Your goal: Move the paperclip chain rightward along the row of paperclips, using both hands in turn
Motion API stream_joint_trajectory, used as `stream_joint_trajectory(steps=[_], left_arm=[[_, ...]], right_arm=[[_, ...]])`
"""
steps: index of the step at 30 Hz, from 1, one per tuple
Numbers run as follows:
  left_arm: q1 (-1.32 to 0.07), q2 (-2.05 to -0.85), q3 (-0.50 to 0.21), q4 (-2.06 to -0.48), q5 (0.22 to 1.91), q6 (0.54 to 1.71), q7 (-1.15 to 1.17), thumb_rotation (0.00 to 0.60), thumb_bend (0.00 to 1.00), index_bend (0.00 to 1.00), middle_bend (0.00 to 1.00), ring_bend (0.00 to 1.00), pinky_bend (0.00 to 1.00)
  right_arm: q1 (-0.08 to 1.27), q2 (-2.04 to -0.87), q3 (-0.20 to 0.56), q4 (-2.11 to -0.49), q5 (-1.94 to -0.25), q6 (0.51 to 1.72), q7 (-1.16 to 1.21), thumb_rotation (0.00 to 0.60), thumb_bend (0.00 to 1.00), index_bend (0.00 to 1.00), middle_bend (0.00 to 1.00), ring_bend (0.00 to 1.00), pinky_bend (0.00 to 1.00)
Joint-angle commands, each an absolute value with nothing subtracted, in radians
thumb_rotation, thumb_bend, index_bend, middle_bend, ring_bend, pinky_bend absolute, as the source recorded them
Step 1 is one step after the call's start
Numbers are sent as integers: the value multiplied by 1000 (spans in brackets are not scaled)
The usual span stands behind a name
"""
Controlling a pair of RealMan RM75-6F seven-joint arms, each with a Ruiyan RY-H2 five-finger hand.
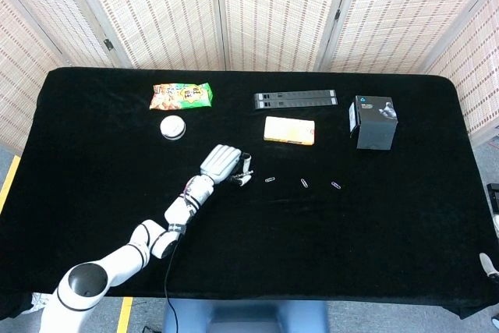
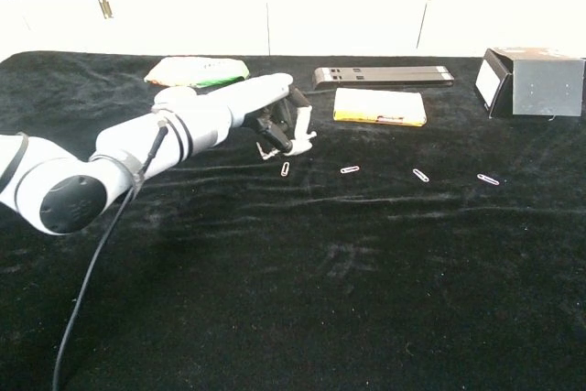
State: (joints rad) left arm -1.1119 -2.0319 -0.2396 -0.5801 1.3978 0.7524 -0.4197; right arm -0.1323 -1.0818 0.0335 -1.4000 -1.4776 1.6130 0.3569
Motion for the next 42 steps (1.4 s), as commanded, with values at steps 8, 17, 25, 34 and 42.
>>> stream_joint_trajectory(steps=[8,17,25,34,42], left_arm=[[-1172,-2098,-214,-475,1424,702,-510,600,447,777,1000,1000,1000],[-1214,-2154,-193,-386,1444,681,-576,600,447,777,1000,1000,1000],[-1226,-2188,-169,-341,1461,679,-600,600,447,777,1000,1000,1000],[-1235,-2186,-162,-296,1459,667,-612,600,447,777,1000,1000,1000],[-1228,-2180,-153,-260,1456,654,-616,600,447,778,1000,1000,1000]], right_arm=[[-152,-1084,36,-1374,-1450,1601,399,600,338,0,0,0,0],[-182,-1096,39,-1341,-1427,1610,434,600,338,0,0,0,0],[-206,-1103,43,-1322,-1422,1630,455,600,337,0,0,0,0],[-212,-1108,51,-1313,-1412,1619,463,600,338,0,0,0,0],[-205,-1105,58,-1318,-1407,1597,455,600,338,0,0,0,0]])
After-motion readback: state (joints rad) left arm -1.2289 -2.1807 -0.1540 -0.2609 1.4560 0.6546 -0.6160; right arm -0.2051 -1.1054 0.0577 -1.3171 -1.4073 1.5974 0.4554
